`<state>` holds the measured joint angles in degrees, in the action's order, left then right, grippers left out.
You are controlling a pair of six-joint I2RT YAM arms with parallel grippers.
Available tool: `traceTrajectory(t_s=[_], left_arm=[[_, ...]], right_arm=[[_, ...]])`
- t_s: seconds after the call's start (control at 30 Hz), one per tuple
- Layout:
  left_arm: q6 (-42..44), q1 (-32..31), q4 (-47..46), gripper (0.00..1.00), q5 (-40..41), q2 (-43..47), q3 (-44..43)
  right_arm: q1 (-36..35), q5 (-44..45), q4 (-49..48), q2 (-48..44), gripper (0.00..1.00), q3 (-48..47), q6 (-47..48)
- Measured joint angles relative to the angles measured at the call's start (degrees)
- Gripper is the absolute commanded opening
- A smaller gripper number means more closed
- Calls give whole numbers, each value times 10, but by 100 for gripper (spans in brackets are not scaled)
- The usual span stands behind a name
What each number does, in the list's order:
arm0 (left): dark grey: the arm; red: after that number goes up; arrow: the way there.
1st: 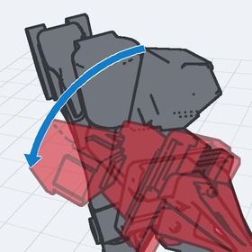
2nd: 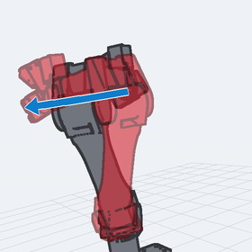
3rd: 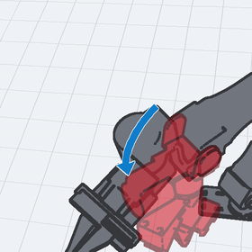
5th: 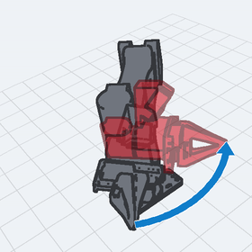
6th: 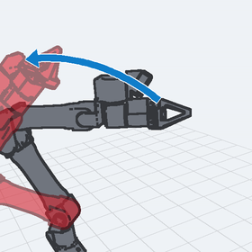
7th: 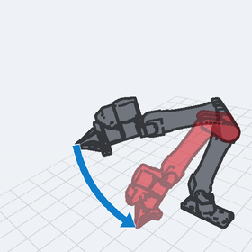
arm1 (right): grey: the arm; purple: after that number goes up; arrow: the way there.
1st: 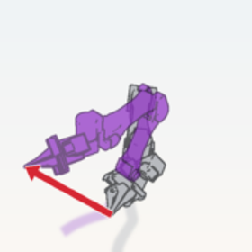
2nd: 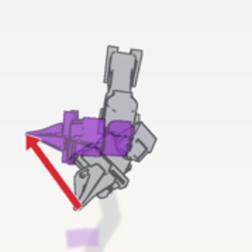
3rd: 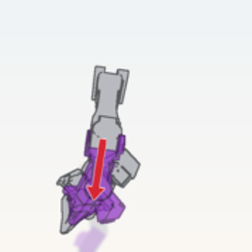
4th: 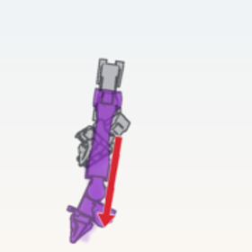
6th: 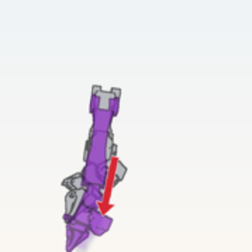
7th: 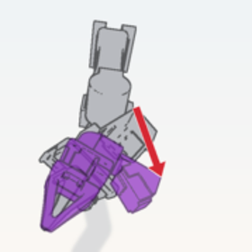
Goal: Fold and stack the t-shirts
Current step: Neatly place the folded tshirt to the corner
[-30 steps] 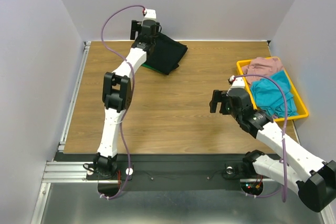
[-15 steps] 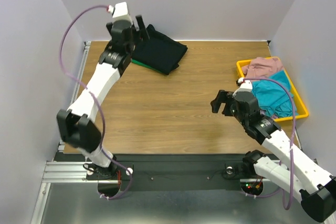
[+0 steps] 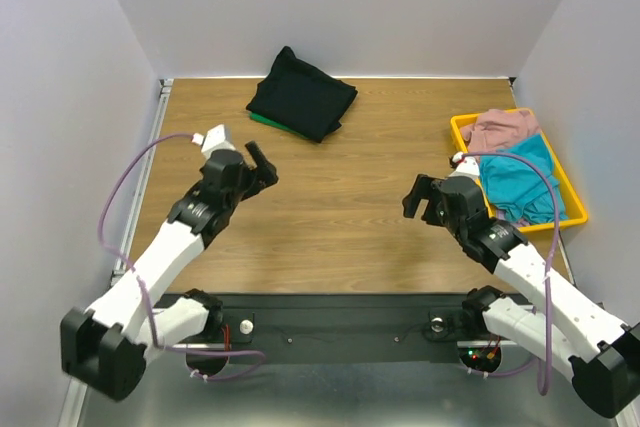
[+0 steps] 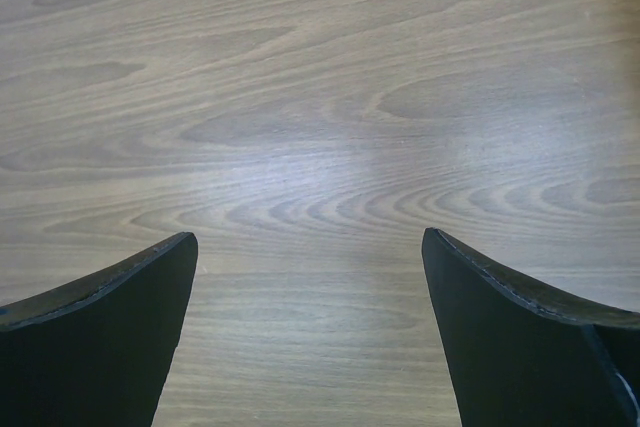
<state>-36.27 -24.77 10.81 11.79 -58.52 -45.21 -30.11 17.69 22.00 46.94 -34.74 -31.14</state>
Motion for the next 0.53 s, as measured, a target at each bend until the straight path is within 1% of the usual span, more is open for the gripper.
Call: traceTrajectory(t_s=[0.13,0.27,0.37,0.53], left_arm=[[-49,0,43,98,40,101,32],[-80,0,67,99,86,156,64],[-90,0,76,98,104,165,82],[-94,0,79,98,120,160,82]], right_arm=[[0,28,-2,-11,100,11,-8],[0,52,1,-27,100,32,-13],[0,63,2,-35,100,44,-16],[0,75,3,-49,100,53,-21]])
